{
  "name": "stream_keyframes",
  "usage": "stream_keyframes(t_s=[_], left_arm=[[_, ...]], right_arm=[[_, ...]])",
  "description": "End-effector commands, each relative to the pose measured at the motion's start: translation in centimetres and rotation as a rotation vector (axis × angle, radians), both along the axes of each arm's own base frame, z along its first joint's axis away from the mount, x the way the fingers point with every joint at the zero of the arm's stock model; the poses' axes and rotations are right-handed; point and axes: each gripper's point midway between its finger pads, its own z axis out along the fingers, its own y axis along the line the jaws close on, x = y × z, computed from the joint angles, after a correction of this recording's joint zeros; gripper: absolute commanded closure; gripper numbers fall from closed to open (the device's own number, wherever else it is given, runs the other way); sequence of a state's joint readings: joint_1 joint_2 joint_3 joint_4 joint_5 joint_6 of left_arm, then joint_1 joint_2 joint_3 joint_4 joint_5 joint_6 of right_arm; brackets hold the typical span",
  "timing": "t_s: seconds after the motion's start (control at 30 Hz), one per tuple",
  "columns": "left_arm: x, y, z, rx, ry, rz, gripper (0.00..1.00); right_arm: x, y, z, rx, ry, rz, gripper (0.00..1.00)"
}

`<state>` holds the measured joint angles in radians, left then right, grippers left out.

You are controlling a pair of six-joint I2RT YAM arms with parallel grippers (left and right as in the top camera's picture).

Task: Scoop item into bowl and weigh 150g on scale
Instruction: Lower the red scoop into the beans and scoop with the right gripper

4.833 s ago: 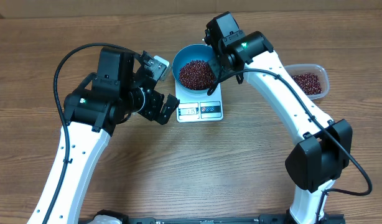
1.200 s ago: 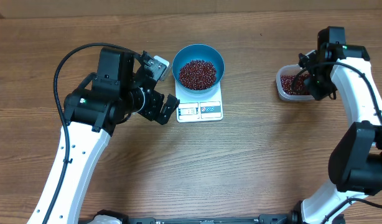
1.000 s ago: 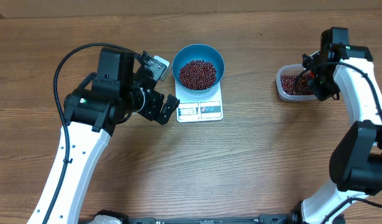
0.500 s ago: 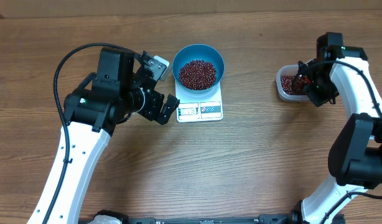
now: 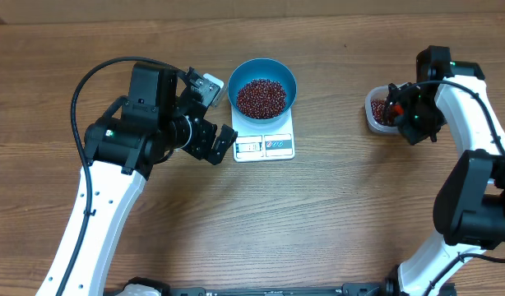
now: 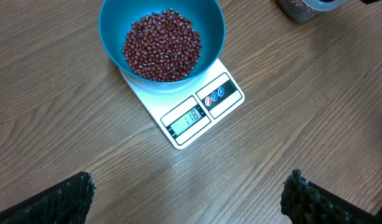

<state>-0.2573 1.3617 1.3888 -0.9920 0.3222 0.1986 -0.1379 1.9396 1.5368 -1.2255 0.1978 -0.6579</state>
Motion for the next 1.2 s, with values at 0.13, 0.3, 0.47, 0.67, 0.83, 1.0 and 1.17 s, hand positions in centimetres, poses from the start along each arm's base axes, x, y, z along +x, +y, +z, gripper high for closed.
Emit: stream_keyframes(t_s=[0.13, 0.3, 0.47, 0.67, 0.83, 1.0, 1.17], left_arm=[[0.3, -0.1, 0.4, -0.002, -0.015, -0.014, 0.0], [0.3, -0.1, 0.4, -0.002, -0.015, -0.014, 0.0], [0.3, -0.1, 0.4, -0.002, -0.015, -0.014, 0.0], [0.3, -0.1, 0.4, -0.002, -0.015, -0.015, 0.0], [0.3, -0.1, 0.4, -0.002, -0.015, -0.014, 0.0], [0.3, -0.1, 0.4, -0.002, -0.015, -0.014, 0.01], [0.3, -0.1, 0.4, -0.002, -0.015, -0.014, 0.0]], right_arm=[[-0.3, 2.8, -0.6, 0.13, -0.001, -0.105, 0.96], [0.1, 5.3, -0.5, 0.275, -0.019, -0.162, 0.96], [0.3, 7.1, -0.2, 0.383, -0.022, -0.232, 0.96], [0.5, 8.3, 0.1, 0.453, -0.018, -0.337, 0.96], [0.6, 9.3, 0.4, 0.521, -0.01, -0.376, 0.96], [0.7, 9.7, 0.8, 0.572, -0.009, -0.39, 0.96], [0.8, 9.4, 0.9, 0.596, -0.014, -0.408, 0.96]])
